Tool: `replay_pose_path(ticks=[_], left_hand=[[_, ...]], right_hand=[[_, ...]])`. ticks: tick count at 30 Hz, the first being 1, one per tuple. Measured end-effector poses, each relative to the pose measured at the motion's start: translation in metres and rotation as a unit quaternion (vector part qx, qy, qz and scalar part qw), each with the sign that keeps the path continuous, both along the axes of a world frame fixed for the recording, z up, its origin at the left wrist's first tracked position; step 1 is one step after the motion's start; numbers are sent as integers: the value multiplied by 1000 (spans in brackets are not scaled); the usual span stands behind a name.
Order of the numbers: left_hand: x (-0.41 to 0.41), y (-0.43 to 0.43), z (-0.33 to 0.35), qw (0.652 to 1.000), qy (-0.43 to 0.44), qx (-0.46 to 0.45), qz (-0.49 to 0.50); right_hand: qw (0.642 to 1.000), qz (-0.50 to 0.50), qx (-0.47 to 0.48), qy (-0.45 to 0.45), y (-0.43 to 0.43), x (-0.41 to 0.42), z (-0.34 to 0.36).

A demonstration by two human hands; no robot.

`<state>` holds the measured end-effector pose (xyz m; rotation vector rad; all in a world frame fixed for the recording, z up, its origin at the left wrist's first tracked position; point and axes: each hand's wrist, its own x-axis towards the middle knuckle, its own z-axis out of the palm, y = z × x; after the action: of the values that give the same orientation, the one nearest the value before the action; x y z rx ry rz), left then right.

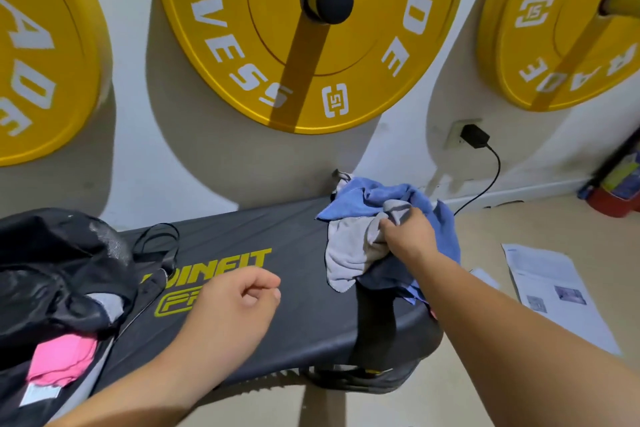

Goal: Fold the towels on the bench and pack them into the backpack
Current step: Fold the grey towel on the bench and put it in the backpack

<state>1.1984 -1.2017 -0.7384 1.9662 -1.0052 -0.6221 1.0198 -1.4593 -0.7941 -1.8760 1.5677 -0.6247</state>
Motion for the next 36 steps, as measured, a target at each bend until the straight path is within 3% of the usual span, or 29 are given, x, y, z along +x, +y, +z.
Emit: replay_pose_path(ticks=[4,7,12,20,28,32,36], left_hand=[[6,7,1,1000,-1,10,-14],[14,15,7,1000,-13,10,-22],[33,34,18,998,-47,8,-41],[64,66,64,992,-74,-100,-14],[83,93,100,987,-25,-159,11],[89,101,106,977,-90,-194,-13],[99,109,109,961,-185,-205,31]], right_hand=[[993,-65,95,-31,-5,0,-3],[991,-99,80,-53,5,6,9],[970,-41,52,-235,50,43,62],[938,79,109,-320,144,109,152],[900,174,205,-344,233,123,223],[911,175,190,-322,255,107,228],[943,145,142,-264,254,91,220]])
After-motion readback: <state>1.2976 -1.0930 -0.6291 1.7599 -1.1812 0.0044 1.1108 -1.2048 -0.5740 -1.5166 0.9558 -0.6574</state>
